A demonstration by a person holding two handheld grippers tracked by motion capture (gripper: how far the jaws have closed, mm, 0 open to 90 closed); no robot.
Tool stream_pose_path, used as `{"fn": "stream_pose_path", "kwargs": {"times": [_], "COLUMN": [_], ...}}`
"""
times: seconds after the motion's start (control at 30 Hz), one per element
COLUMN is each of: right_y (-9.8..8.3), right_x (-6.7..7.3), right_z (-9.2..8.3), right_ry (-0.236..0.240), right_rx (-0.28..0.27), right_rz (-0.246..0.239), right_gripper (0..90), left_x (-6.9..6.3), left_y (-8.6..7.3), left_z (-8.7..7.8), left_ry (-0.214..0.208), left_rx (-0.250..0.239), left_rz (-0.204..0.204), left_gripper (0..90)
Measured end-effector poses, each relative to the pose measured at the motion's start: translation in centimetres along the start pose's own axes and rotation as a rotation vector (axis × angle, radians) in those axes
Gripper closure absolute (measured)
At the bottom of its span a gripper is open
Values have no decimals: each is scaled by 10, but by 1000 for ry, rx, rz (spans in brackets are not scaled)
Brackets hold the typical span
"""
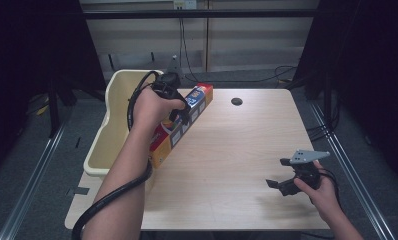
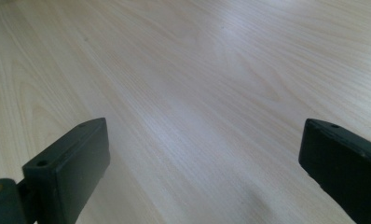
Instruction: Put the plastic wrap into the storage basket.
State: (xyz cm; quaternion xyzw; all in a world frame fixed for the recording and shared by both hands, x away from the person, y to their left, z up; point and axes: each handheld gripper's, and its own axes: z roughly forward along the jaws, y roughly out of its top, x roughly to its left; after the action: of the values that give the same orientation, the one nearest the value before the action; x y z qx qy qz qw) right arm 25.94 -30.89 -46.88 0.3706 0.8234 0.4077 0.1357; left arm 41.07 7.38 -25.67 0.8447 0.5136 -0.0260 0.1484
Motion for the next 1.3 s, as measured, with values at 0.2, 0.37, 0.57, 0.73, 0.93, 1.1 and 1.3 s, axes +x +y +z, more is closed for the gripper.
{"fn": "stream_pose_path", "kwargs": {"times": [0.2, 0.37, 0.57, 0.73, 0.93, 1.1, 1.3], "right_y": [0, 0, 0, 0, 0, 0, 1], "right_x": [0, 0, 0, 0, 0, 1, 0], "right_z": [-1, -1, -2, -1, -1, 0, 1], "right_ry": [1, -2, 0, 4, 6, 5, 5], "right_rx": [-2, -4, -3, 0, 2, -1, 2], "right_rz": [0, 3, 5, 5, 4, 6, 5], "right_gripper": [19, 19, 19, 19, 19, 19, 19], "left_x": [3, 7, 13, 18, 24, 30, 36], "left_y": [-1, -1, -3, -5, -7, -9, -13], "left_z": [-14, -23, -33, -41, -49, -57, -66], "left_ry": [-1, -2, -10, -6, 8, 13, 16], "left_rx": [-12, -20, -28, -44, -47, -54, -64], "left_rz": [-19, -35, -45, -70, -91, -106, -123], "left_gripper": [413, 414, 413, 413, 413, 413, 413]}}
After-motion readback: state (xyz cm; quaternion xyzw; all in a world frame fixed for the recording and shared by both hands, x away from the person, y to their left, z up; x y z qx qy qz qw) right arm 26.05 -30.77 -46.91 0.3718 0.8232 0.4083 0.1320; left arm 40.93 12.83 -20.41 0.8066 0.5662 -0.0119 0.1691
